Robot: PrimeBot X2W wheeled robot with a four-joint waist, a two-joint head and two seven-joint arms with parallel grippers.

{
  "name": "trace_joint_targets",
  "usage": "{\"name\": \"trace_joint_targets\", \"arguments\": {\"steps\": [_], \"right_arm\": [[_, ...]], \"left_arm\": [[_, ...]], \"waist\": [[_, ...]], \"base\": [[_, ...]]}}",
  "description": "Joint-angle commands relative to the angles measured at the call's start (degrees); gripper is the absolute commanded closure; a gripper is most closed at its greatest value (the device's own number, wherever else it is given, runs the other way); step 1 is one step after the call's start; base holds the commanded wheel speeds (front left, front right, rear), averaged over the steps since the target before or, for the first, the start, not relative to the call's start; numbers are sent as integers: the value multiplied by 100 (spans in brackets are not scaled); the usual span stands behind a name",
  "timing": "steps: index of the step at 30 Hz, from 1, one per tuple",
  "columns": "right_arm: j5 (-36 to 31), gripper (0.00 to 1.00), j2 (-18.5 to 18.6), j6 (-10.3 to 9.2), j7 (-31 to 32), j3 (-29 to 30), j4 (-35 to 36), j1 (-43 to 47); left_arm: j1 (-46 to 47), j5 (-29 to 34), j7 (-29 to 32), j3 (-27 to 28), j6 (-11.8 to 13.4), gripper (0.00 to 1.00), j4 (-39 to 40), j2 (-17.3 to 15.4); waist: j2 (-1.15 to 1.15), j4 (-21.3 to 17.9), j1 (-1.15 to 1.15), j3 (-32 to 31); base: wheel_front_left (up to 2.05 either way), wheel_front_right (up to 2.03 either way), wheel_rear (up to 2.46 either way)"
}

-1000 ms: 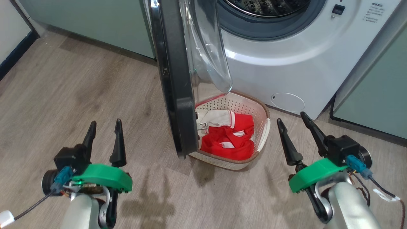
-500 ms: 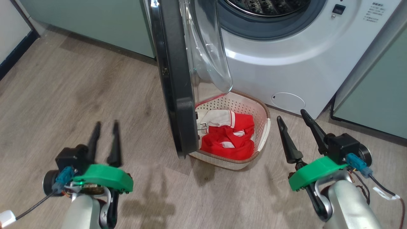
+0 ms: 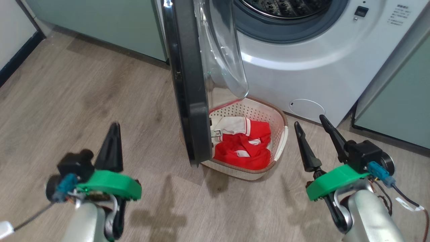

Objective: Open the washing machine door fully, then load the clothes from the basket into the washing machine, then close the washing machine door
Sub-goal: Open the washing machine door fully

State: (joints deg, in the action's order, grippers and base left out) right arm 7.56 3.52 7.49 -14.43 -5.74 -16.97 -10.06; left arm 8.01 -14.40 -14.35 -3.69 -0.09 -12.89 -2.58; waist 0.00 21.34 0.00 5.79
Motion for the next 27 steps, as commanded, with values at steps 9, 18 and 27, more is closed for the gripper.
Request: {"name": "trace_joint_targets", "arguments": {"steps": [9,18,27], "right_arm": [[-4,0,-64,0,-56,-61,209,-268],[7,0,-64,0,-56,-109,171,-281],[7,0,-64,0,-57,-138,112,-253]], "left_arm": [[1095,198,-11,129,-54,100,1636,-409],[1741,397,286,-1140,-261,100,3081,-172],[1113,-102,832,-2910,-339,100,2763,-46]], "waist": [[0,95,0,14],[0,6,0,-19],[0,-125,0,15]], "base": [[0,0,0],[0,0,0],[0,0,0]]}}
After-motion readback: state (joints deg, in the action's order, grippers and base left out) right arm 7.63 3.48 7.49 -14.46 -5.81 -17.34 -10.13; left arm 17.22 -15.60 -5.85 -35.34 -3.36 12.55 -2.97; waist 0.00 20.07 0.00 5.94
